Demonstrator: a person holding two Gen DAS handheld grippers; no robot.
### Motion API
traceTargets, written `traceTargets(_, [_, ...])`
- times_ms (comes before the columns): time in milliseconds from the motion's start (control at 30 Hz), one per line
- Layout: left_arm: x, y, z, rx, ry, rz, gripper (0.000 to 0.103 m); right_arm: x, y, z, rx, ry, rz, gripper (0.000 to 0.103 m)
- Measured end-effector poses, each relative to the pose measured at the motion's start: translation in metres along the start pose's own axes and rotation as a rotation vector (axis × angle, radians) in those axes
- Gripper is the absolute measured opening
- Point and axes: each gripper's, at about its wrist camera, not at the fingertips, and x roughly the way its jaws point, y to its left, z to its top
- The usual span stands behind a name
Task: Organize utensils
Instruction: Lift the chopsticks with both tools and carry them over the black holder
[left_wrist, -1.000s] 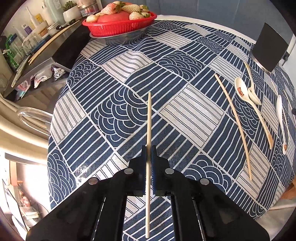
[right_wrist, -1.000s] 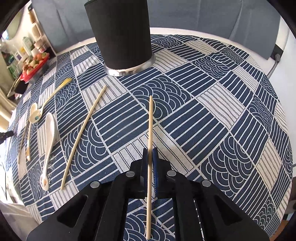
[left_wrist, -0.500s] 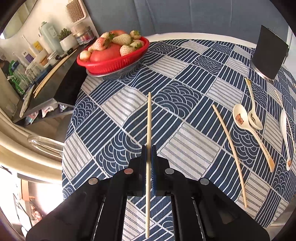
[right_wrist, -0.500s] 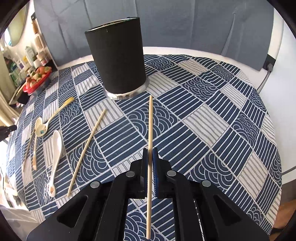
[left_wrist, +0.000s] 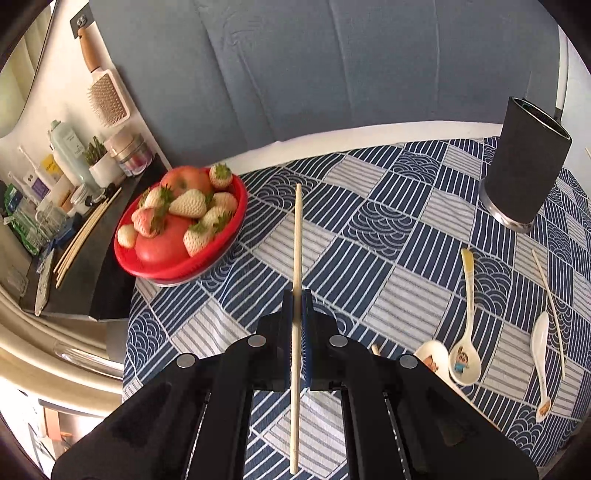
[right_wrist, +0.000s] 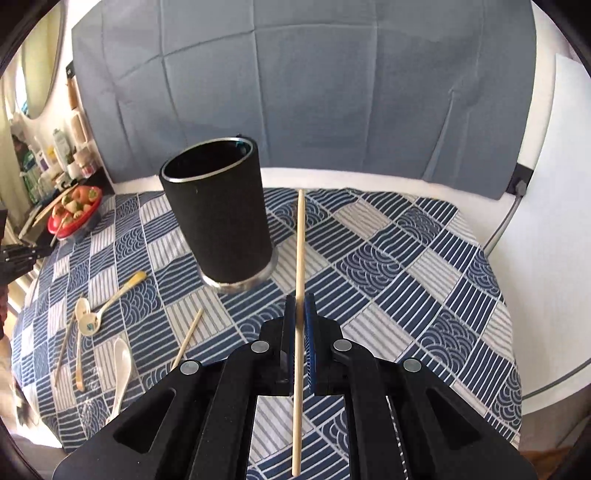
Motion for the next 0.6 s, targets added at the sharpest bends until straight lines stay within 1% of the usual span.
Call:
traceTargets(100, [0.000,-0.004,0.022,-0.005,-0.029,-0.012,0.005,-0.004,-0.002,0.018,-0.002,-0.051,-0.002,0.005])
traceTargets(233, [-0.006,-0.015,0.049,0.027,-0.080,0.006,0.005,-0.008,0.001,0.040,-0.002,-0.124,-0.023,0.005])
traceTargets(333, [-0.011,-0.024,0.067,0.038,-0.116,-0.002,0.005,-0.006,0.006,0.056,-0.021,-0.153,-0.026,0.005])
traceTargets(500, [-0.021,-0.040,0.094,0.053,-0.172,-0.032,0.005,-0.001,0.017,0.078,-0.044,-0.195,-0.005,0.005])
traceTargets(600, [-0.030,-0.045,0.109,0.023,-0.224,-0.059,0.005,0.002,0.023,0.090,-0.050,-0.232,0.015,0.005])
